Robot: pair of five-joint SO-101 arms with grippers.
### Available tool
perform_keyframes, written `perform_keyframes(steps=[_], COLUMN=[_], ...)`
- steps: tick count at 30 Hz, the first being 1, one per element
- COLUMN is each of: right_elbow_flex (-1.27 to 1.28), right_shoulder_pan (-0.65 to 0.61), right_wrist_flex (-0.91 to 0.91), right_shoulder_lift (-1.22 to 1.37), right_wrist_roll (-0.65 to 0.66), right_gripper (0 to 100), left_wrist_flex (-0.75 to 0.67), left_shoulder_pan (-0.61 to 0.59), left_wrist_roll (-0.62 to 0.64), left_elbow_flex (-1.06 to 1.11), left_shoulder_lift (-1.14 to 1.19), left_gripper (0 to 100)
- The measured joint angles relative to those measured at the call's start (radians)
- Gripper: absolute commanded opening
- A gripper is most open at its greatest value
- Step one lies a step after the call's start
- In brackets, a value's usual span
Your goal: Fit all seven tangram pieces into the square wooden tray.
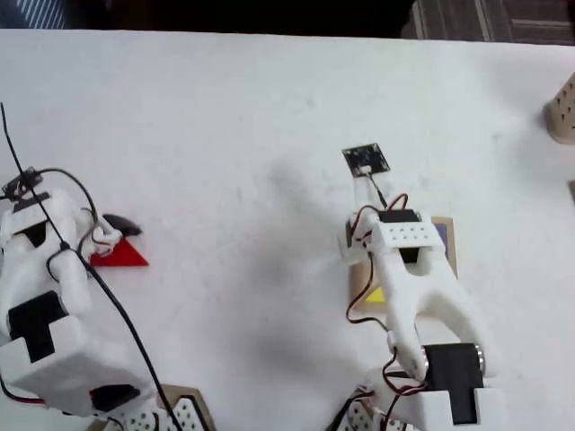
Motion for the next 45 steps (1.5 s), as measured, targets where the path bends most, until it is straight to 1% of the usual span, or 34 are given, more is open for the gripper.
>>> perform_keyframes(steps=[2,3,6,9,18,24,29,31,33,35,36,42,45], right_elbow_flex=[0.000,0.000,0.000,0.000,0.000,0.002,0.002,0.002,0.002,0.002,0.002,0.002,0.002], right_shoulder_pan=[0.000,0.000,0.000,0.000,-0.011,-0.014,-0.014,-0.014,-0.014,-0.014,-0.014,-0.014,-0.014], right_wrist_flex=[0.000,0.000,0.000,0.000,0.000,-0.009,-0.009,-0.009,-0.009,-0.009,-0.009,-0.009,-0.009], right_shoulder_lift=[0.000,0.000,0.000,0.000,0.000,0.000,0.000,0.000,0.000,0.000,0.000,0.000,0.000], right_wrist_roll=[0.000,0.000,0.000,0.000,0.000,0.000,0.000,0.000,0.000,0.000,0.000,0.000,0.000], right_gripper=[11.2,11.2,11.2,11.2,11.2,11.2,11.2,11.2,11.2,11.2,11.2,11.2,11.2], left_wrist_flex=[-0.009,-0.014,-0.029,-0.034,-0.038,-0.041,-0.109,-0.138,-0.153,-0.160,-0.160,-0.161,-0.161], left_shoulder_pan=[0.000,0.000,0.000,0.002,-0.011,-0.055,-0.054,-0.054,-0.054,-0.054,-0.054,-0.054,-0.057], left_wrist_roll=[-0.034,-0.055,-0.110,-0.117,-0.117,-0.103,-0.147,-0.175,-0.199,-0.206,-0.209,-0.229,-0.253], left_elbow_flex=[0.000,0.000,-0.028,-0.037,-0.048,-0.051,-0.031,-0.031,-0.031,-0.031,-0.031,-0.035,-0.089], left_shoulder_lift=[0.000,-0.002,0.002,0.008,0.009,-0.106,-0.124,-0.126,-0.126,-0.118,-0.107,-0.006,0.063], left_gripper=[11,10,18,24,25,25,26,29,35,40,40,36,37])
